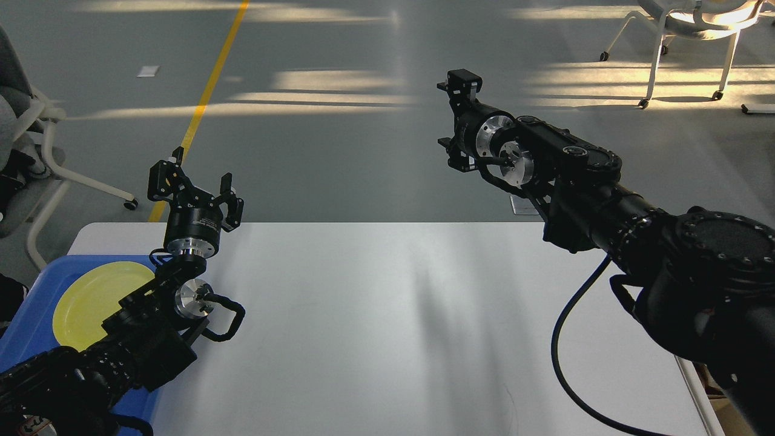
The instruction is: Tidy desktop
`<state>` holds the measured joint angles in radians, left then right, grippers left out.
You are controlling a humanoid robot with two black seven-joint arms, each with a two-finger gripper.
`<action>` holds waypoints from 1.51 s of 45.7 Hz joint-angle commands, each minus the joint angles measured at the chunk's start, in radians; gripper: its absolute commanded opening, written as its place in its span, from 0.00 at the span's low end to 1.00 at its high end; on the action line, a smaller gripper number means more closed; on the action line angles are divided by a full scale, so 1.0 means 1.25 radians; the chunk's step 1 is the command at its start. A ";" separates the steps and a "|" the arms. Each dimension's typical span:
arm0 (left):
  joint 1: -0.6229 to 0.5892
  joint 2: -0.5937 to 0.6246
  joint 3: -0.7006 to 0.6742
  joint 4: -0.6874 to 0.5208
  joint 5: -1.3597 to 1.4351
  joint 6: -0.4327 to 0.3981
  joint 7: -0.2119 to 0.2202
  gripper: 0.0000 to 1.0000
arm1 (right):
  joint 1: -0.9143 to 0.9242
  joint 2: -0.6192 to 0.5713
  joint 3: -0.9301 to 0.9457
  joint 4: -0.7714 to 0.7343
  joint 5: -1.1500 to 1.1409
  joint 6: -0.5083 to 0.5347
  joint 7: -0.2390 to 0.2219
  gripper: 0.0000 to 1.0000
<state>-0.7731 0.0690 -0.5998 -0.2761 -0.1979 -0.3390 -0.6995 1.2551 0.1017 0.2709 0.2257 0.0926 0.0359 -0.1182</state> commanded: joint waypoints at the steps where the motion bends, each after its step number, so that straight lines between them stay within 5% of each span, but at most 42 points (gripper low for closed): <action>1: 0.000 0.000 0.000 0.000 0.000 0.000 0.000 0.97 | -0.030 0.005 0.105 -0.003 0.045 -0.054 0.004 1.00; 14: 0.000 0.000 0.000 0.000 0.000 0.000 0.000 0.97 | -0.093 0.007 0.342 -0.001 0.049 -0.075 0.006 1.00; 43: 0.000 0.000 0.000 0.000 0.000 0.000 0.000 0.97 | -0.138 -0.002 0.360 0.001 0.055 -0.072 0.009 1.00; 56: 0.000 0.000 0.000 0.000 0.000 0.000 0.000 0.97 | -0.172 -0.002 0.359 -0.001 0.054 -0.073 0.156 1.00; 69: 0.000 0.000 0.000 0.000 0.000 0.000 0.000 0.97 | -0.252 -0.013 0.436 0.008 0.066 -0.059 0.198 1.00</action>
<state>-0.7731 0.0690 -0.5998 -0.2761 -0.1979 -0.3390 -0.6995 0.9743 0.0993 0.7644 0.2261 0.1693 -0.0486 0.1230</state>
